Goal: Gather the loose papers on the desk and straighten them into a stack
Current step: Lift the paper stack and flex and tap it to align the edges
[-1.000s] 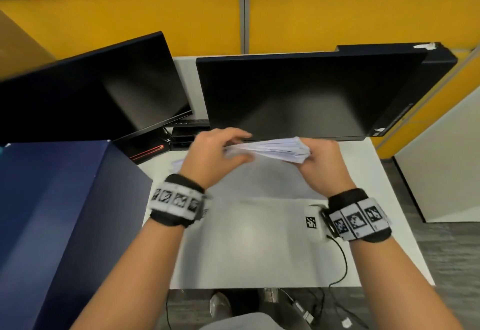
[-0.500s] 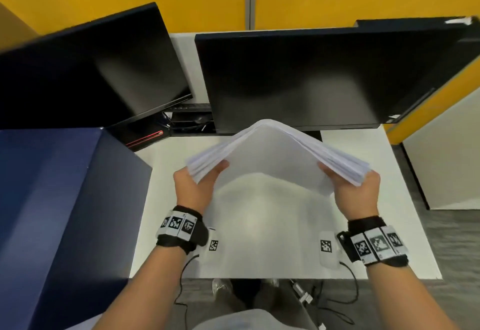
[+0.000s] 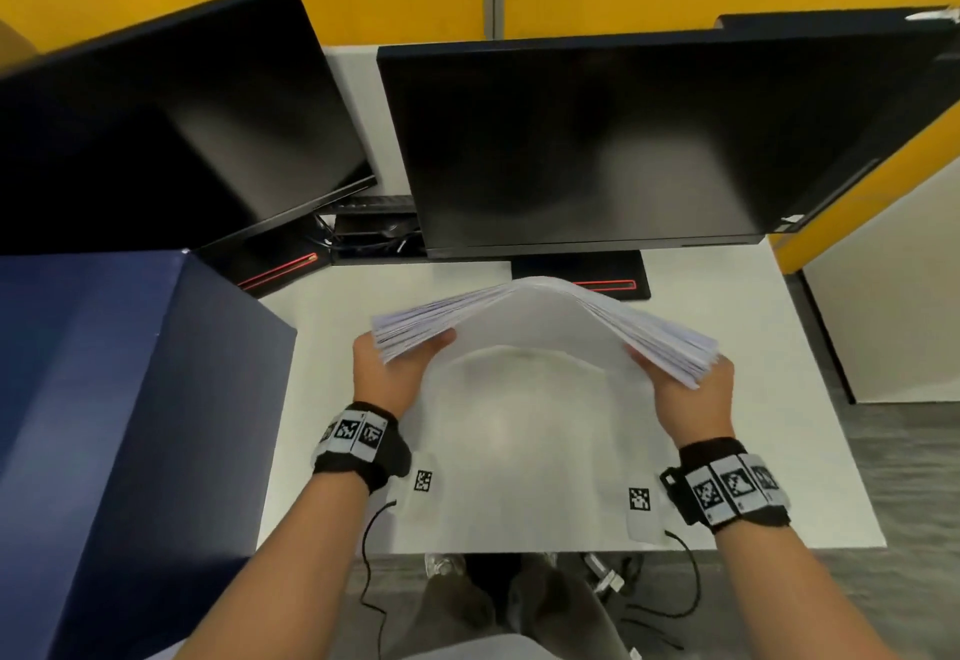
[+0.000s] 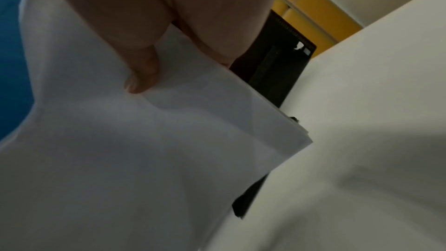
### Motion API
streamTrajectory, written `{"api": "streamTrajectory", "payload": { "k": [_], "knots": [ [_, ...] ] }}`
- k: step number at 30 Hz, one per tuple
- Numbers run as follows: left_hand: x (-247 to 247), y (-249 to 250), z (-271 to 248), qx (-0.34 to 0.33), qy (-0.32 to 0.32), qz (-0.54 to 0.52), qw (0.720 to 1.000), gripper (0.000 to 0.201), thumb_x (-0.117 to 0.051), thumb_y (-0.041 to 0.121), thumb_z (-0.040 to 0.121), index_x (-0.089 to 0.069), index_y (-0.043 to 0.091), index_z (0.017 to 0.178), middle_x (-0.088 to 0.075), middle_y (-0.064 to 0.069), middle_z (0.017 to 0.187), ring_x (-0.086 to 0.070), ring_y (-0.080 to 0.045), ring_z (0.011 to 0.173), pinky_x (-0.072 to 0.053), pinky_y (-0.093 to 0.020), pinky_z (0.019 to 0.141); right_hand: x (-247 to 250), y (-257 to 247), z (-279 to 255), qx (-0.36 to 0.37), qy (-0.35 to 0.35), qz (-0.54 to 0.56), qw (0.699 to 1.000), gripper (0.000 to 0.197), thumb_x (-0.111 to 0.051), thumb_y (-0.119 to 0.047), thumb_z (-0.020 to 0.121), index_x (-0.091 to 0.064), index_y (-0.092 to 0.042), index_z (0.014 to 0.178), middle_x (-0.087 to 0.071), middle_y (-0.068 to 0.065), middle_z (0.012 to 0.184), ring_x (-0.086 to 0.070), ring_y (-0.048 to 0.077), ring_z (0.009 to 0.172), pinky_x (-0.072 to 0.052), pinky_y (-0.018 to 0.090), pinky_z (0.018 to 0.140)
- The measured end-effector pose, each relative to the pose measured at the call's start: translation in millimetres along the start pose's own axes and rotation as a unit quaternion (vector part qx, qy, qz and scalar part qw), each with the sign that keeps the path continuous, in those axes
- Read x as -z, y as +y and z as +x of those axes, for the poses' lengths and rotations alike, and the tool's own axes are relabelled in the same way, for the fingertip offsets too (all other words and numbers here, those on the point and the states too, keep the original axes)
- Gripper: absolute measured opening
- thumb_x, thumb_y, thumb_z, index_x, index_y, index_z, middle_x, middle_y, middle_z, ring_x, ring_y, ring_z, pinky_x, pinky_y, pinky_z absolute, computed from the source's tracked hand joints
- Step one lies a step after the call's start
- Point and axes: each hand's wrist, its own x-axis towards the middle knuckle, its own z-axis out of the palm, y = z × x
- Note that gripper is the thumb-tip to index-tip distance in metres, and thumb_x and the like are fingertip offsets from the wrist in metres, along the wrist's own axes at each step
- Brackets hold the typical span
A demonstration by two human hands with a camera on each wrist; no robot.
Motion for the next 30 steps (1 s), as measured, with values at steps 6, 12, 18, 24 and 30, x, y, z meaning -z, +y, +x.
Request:
{"api": "streamTrajectory", "payload": {
  "k": [6,12,18,24,30],
  "knots": [
    [7,-30,-1,-0.010,-0.056,0.070,0.996,0.046,-0.088,0.005,0.069,-0.073,0.009,0.112,-0.073,0.006,0.106,-0.072,-0.008,0.100,-0.052,-0.008,0.082,0,16,-4,-0.074,-0.025,0.048,0.996,0.040,-0.083,0.001,0.071,-0.068,-0.012,0.106,-0.071,-0.005,0.099,-0.069,-0.001,0.087,-0.052,0.008,0.076],
    [-1,3,9,-0.048,0.022,0.047,0.997,0.018,-0.080,0.002,0.079,-0.074,-0.001,0.096,-0.069,0.009,0.081,-0.066,0.014,0.070,-0.047,-0.001,0.065,-10,-13,9,-0.035,0.044,0.050,0.997,0.017,-0.078,-0.007,0.080,-0.072,-0.013,0.094,-0.068,-0.006,0.081,-0.064,-0.012,0.066,-0.046,0.003,0.060],
    [11,-9,-4,-0.091,-0.001,0.080,0.993,0.030,-0.083,-0.001,0.075,-0.072,0.000,0.103,-0.072,0.000,0.095,-0.065,0.017,0.079,-0.047,-0.001,0.074,5,-6,7,-0.005,0.009,-0.032,0.999,0.017,-0.080,-0.012,0.078,-0.070,-0.020,0.090,-0.067,-0.023,0.078,-0.061,-0.018,0.072,-0.043,0.001,0.067],
    [-6,-28,-16,0.006,0.003,-0.026,1.000,0.045,-0.084,-0.009,0.069,-0.067,-0.001,0.110,-0.074,-0.009,0.101,-0.070,0.002,0.079,-0.055,-0.013,0.076,-11,20,-10,-0.090,0.034,0.070,0.993,0.029,-0.076,-0.001,0.080,-0.069,-0.005,0.108,-0.071,0.002,0.099,-0.066,-0.010,0.081,-0.049,0.006,0.077],
    [-17,-21,-17,-0.019,0.076,-0.088,0.993,0.009,-0.064,0.006,0.093,-0.064,0.011,0.101,-0.064,0.003,0.090,-0.062,0.007,0.075,-0.049,-0.019,0.079,-24,4,-6,-0.096,0.063,0.154,0.981,0.030,-0.074,-0.030,0.082,-0.061,-0.013,0.103,-0.066,-0.005,0.090,-0.063,-0.007,0.074,-0.050,0.009,0.072]
  ]
}}
